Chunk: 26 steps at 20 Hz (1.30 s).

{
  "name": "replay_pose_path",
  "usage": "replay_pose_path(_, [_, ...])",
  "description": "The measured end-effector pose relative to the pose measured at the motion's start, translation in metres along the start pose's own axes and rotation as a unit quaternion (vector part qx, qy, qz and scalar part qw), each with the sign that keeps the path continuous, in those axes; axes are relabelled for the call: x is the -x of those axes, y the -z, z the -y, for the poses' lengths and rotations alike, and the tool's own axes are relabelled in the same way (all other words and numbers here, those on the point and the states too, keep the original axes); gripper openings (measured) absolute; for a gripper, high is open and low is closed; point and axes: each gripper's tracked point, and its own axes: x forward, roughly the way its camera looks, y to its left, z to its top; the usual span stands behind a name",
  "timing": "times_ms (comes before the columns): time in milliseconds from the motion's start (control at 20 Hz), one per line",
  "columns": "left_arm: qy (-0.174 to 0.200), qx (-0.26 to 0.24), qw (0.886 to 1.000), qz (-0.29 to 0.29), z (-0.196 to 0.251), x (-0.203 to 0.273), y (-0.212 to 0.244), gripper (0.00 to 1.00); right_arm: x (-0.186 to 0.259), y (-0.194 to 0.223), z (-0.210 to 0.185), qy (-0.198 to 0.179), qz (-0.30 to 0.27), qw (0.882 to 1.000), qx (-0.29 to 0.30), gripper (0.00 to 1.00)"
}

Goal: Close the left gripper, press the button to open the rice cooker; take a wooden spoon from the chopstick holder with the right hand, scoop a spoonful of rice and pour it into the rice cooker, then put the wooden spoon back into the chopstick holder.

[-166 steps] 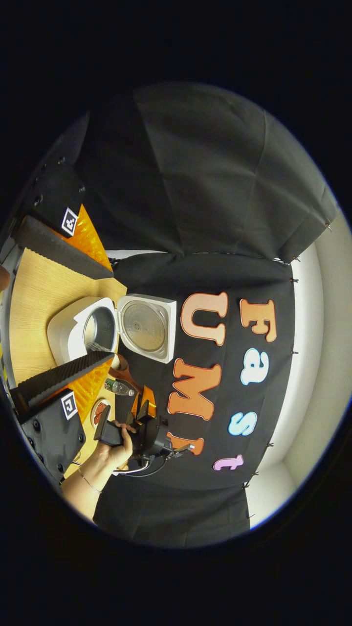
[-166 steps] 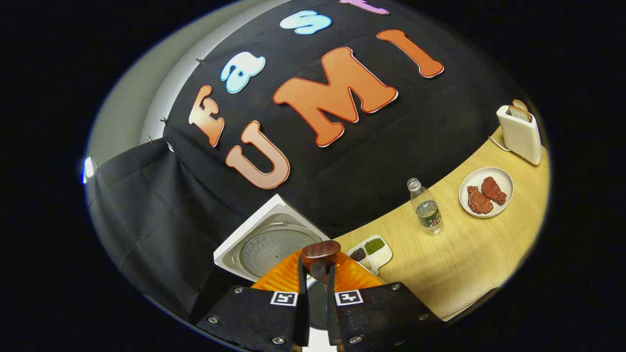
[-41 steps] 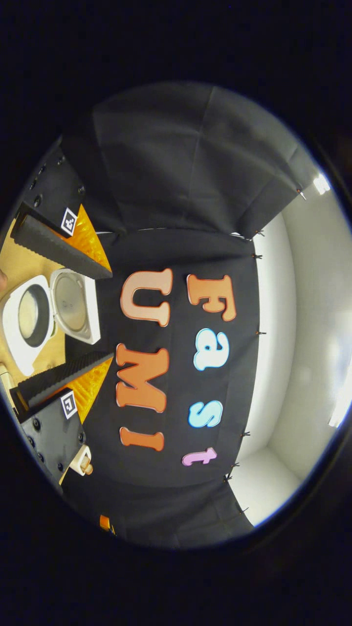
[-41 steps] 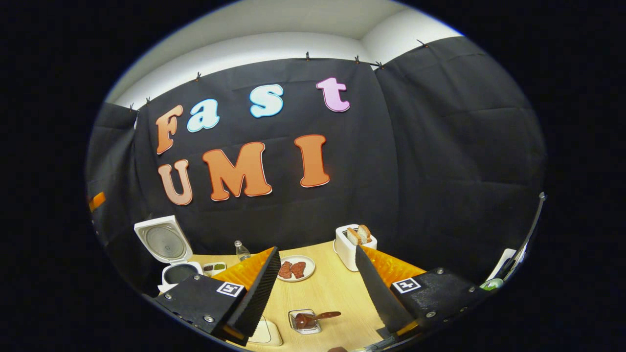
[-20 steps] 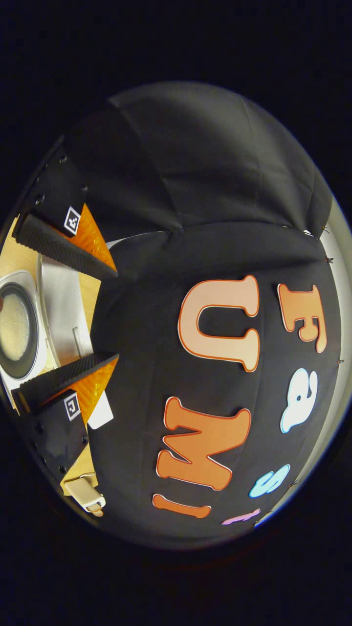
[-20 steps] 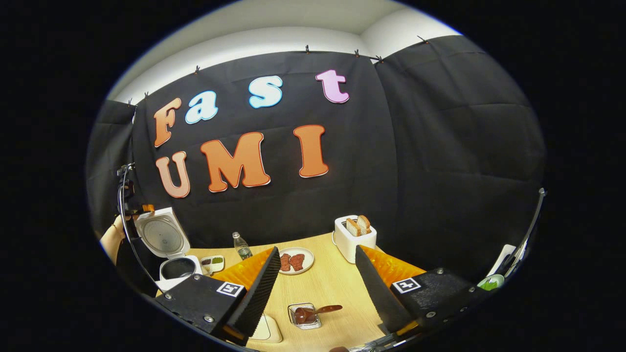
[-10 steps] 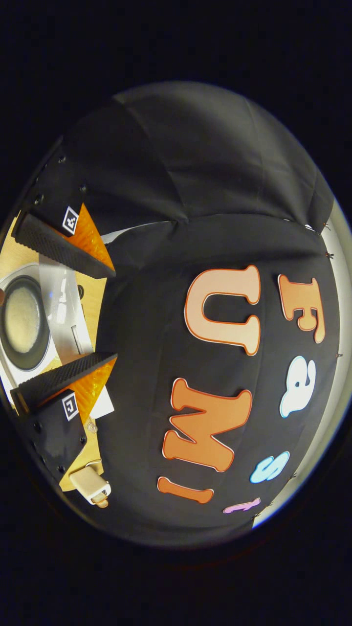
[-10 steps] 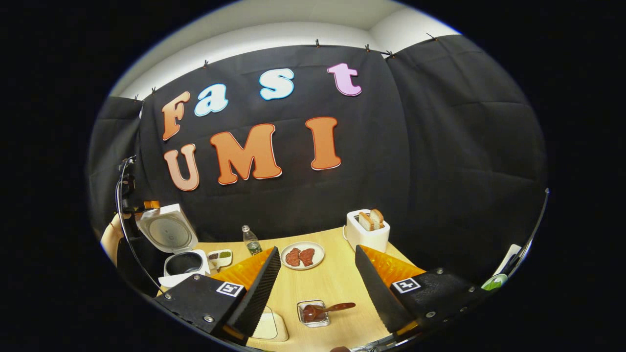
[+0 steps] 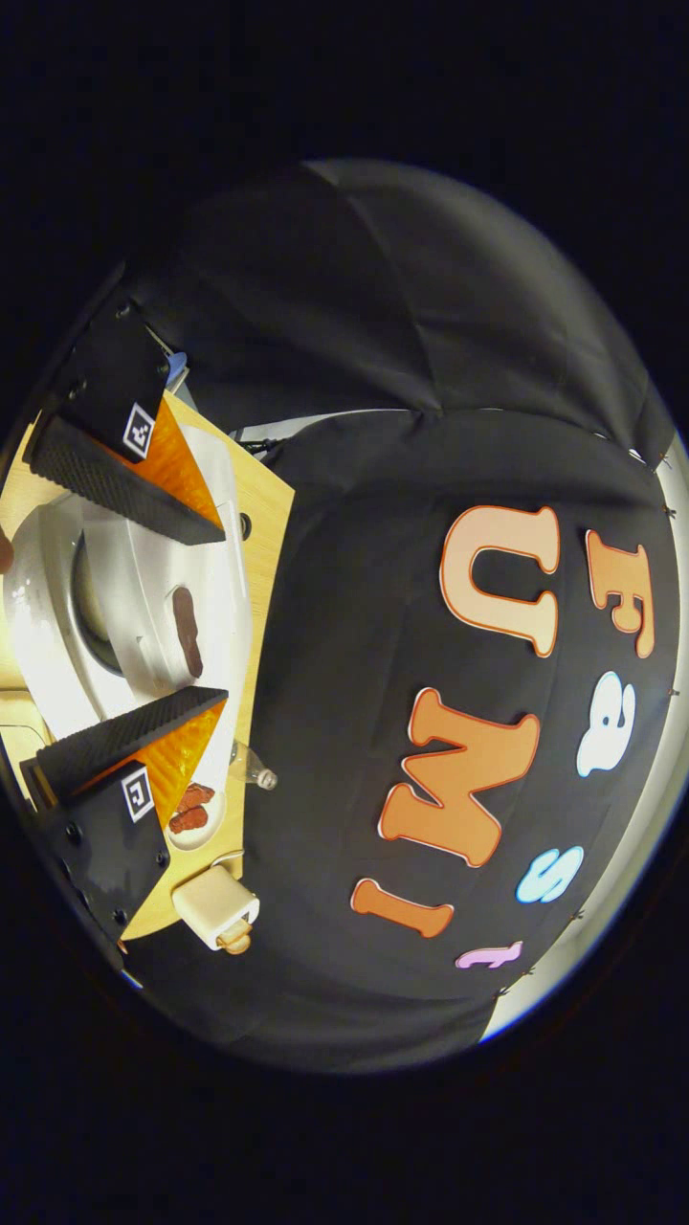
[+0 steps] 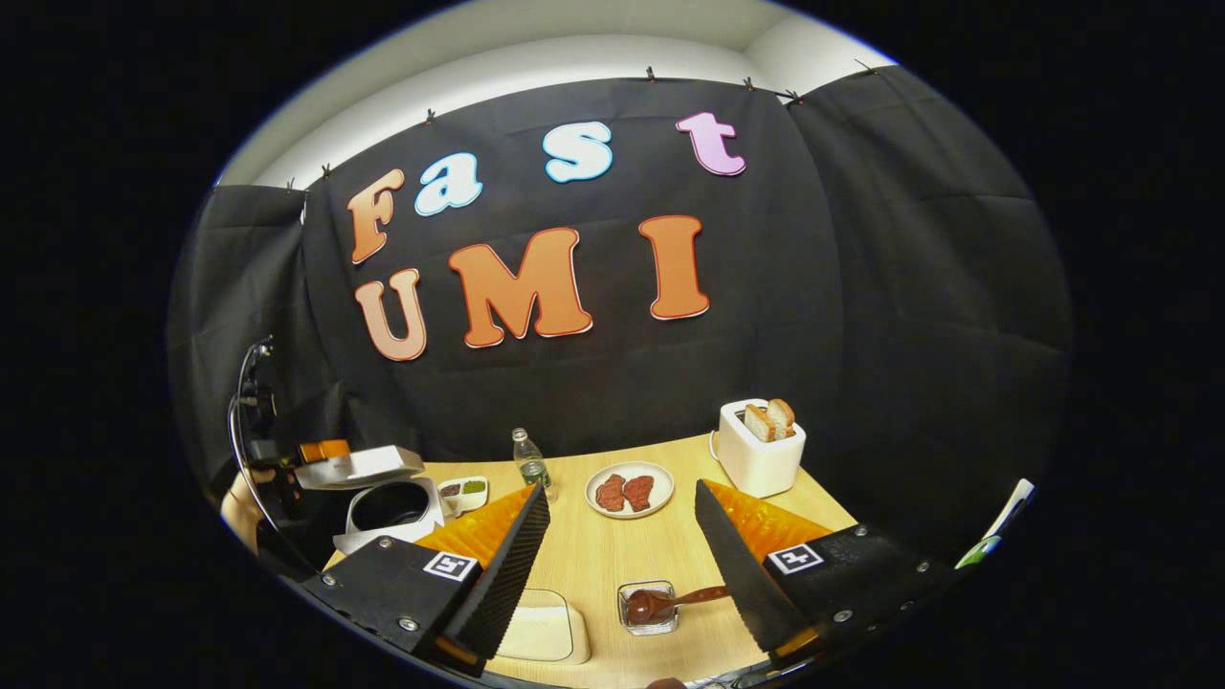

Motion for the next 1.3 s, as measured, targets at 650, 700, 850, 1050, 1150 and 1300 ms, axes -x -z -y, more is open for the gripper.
replay_pose_path(650, [-0.076, -0.050, 0.995, -0.044, -0.014, -0.040, 0.099, 1.00, -0.008, 0.047, -0.006, -0.010, -0.056, 0.998, 0.000, 0.95])
replay_pose_path(700, [-0.075, -0.046, 0.995, -0.041, -0.015, -0.037, 0.097, 1.00, -0.009, 0.049, -0.005, -0.008, -0.058, 0.998, -0.001, 0.95])
replay_pose_path(850, [-0.073, -0.058, 0.995, -0.034, -0.016, -0.029, 0.103, 1.00, -0.010, 0.057, 0.000, 0.001, -0.063, 0.998, 0.002, 0.95])
replay_pose_path(1050, [-0.060, -0.058, 0.995, -0.051, -0.017, -0.022, 0.097, 1.00, -0.008, 0.055, 0.008, 0.012, -0.056, 0.998, 0.007, 0.95])
replay_pose_path(1150, [-0.054, -0.050, 0.997, -0.031, -0.018, -0.007, 0.074, 1.00, -0.007, 0.046, 0.014, 0.021, -0.045, 0.999, 0.012, 0.95])
replay_pose_path(1300, [-0.036, -0.050, 0.998, 0.014, -0.010, 0.038, 0.022, 1.00, -0.006, 0.029, 0.014, 0.027, -0.024, 0.999, 0.022, 0.95])
